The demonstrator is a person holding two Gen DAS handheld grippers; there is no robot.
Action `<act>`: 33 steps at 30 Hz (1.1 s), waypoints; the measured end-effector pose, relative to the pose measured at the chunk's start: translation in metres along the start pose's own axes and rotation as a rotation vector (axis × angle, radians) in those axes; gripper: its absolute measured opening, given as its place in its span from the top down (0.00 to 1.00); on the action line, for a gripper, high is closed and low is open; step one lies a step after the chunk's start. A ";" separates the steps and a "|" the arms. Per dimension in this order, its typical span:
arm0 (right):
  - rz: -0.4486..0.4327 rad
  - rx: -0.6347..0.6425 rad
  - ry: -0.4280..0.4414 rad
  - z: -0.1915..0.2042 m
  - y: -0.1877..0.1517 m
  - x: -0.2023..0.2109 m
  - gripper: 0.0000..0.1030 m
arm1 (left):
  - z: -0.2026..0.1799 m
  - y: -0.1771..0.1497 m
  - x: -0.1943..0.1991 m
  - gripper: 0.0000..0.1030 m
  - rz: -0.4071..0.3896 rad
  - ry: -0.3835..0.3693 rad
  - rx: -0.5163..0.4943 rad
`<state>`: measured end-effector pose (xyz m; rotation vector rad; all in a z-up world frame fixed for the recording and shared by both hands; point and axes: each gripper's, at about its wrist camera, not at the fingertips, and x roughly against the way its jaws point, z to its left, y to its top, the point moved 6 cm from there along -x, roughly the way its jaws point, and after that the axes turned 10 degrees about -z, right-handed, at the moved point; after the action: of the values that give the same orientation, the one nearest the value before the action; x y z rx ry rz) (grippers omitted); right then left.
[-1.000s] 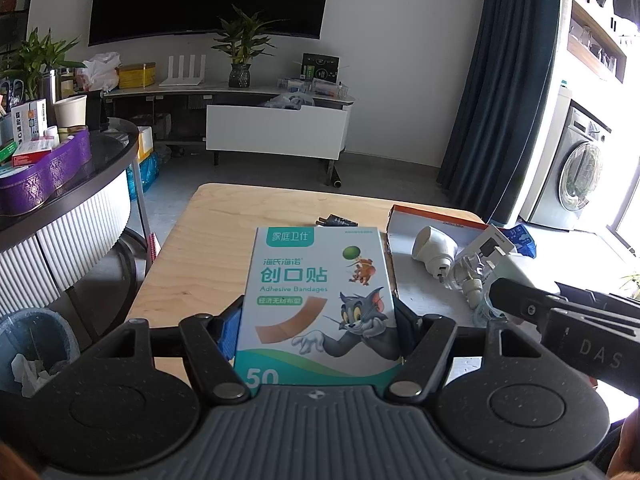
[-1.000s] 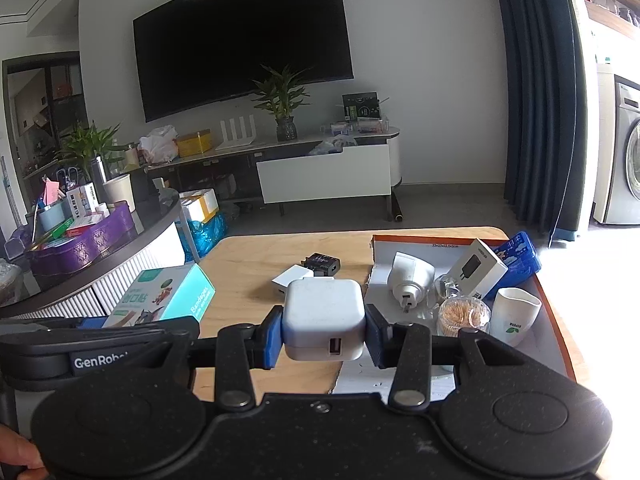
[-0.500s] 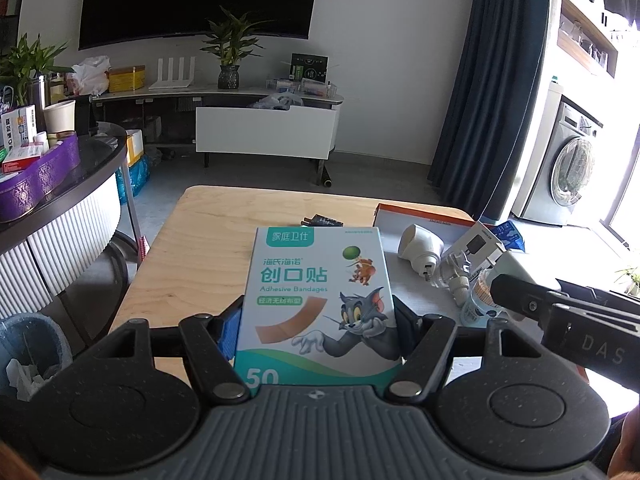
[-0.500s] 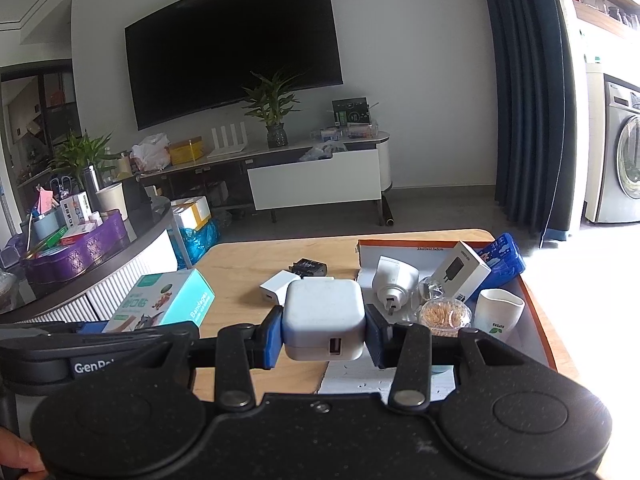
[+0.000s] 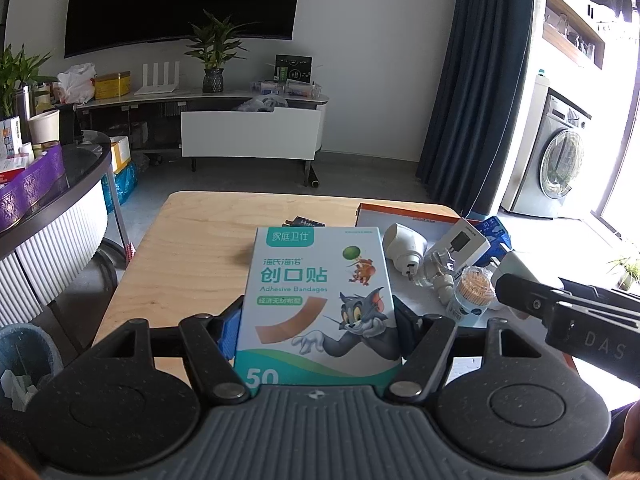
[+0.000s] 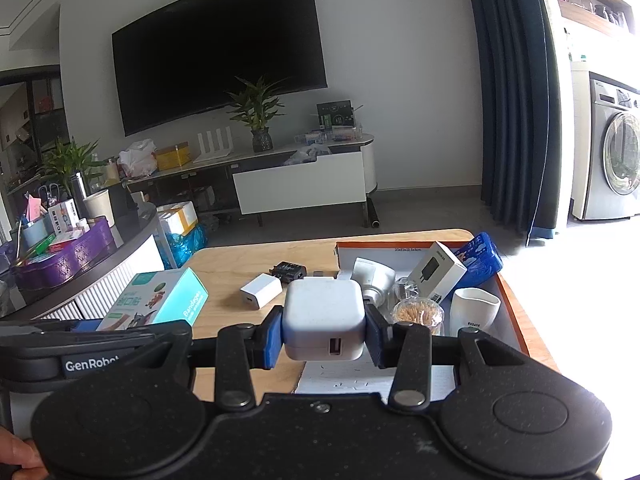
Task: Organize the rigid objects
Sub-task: 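Carry the teal bandage box and the charger cube over to the lid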
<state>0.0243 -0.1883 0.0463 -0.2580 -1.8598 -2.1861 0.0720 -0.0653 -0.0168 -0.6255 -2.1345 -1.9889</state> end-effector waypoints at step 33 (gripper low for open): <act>-0.008 -0.057 -0.120 -0.057 -0.005 0.007 0.50 | -0.050 -0.006 -0.023 0.31 0.033 -0.121 -0.063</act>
<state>0.0181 -0.2441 0.0342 -0.4027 -1.8642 -2.2775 0.0819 -0.1187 -0.0262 -0.8054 -2.1190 -2.0573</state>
